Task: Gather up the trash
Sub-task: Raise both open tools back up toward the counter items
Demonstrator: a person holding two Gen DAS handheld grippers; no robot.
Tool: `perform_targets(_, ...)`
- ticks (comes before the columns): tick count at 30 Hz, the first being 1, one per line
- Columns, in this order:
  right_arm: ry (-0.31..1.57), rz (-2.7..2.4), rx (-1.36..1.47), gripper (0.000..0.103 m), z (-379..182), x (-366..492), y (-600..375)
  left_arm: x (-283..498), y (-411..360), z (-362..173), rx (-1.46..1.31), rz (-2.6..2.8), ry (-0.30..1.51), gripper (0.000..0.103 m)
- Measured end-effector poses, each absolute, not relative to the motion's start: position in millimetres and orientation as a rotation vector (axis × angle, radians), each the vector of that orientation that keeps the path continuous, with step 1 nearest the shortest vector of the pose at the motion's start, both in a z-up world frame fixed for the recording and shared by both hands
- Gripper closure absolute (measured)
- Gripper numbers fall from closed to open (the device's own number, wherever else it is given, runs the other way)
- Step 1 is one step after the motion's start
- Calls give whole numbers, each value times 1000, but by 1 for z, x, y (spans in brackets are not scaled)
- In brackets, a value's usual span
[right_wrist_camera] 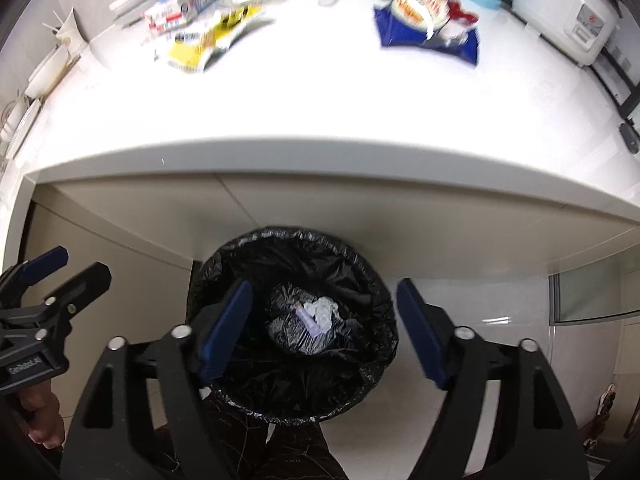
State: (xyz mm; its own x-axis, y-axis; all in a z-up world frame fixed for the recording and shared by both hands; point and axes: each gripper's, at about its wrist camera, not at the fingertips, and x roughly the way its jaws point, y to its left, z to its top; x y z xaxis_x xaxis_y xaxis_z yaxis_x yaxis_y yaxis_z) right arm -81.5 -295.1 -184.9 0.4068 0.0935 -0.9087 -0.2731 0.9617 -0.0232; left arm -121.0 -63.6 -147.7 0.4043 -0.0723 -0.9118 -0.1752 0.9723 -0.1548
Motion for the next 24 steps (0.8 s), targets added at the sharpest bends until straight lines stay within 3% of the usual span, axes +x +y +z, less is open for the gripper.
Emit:
perform_targets(4, 1084, 220, -159, 12, -164, -77, -300, -117, -67, -133, -235, 52, 1135, 6)
perform_targets(9, 1037, 220, -139, 8, -139, -76, -306, -114, -69, -111, -233, 42, 1106, 6)
perform_targets(24, 960, 216, -76, 8, -86, -63, -313, -90, -70, -53, -185, 44, 1063, 6)
